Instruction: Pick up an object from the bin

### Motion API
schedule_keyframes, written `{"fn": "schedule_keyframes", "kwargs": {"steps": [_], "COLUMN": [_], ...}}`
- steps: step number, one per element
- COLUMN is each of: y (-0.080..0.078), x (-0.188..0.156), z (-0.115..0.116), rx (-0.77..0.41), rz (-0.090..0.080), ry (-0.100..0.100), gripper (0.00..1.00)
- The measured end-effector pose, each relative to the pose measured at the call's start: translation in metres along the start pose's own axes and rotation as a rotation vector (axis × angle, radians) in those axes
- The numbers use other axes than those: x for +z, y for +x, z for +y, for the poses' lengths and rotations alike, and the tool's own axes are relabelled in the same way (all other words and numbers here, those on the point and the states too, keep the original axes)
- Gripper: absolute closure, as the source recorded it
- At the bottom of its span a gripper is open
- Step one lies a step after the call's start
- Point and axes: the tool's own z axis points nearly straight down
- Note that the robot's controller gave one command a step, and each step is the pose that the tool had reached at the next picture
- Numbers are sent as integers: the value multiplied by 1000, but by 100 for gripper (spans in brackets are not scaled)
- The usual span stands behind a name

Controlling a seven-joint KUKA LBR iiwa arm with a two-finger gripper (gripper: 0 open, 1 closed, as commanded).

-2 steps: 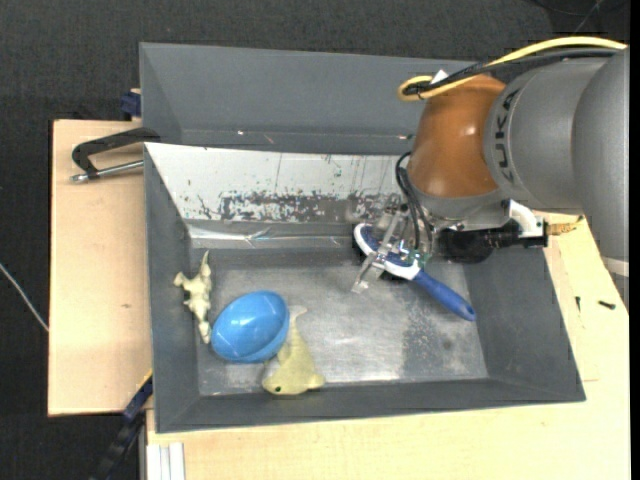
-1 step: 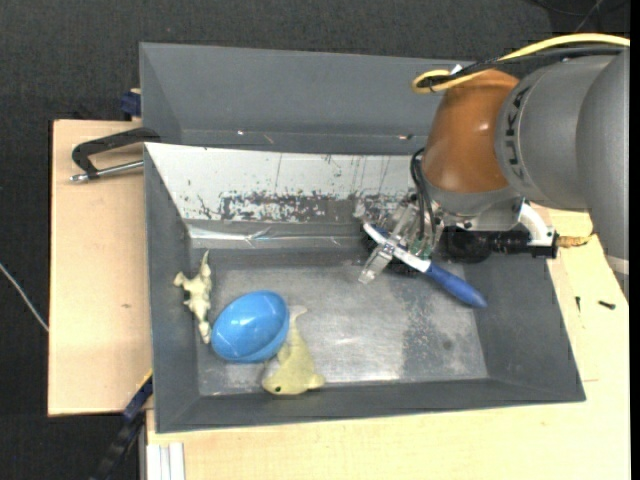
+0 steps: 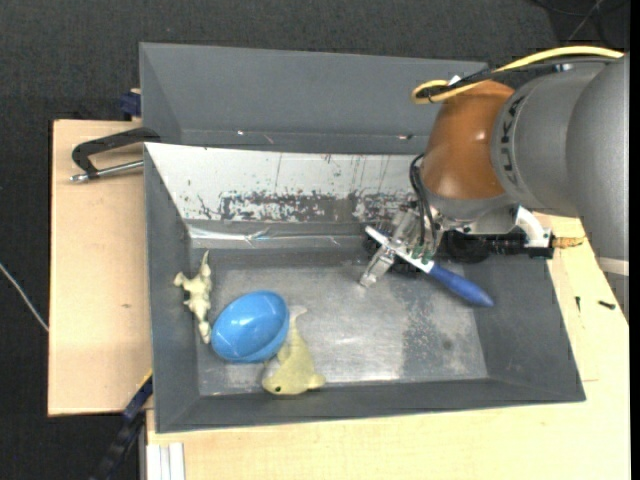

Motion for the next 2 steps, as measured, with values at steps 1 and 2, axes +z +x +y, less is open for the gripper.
{"fn": "schedule_keyframes", "kwargs": {"steps": [1, 2], "y": [-4, -8], "x": [0, -2], "z": [-10, -7], "rx": [-203, -203], "rz": [-3, -27], "ry": [5, -3], "gripper": [0, 100]}}
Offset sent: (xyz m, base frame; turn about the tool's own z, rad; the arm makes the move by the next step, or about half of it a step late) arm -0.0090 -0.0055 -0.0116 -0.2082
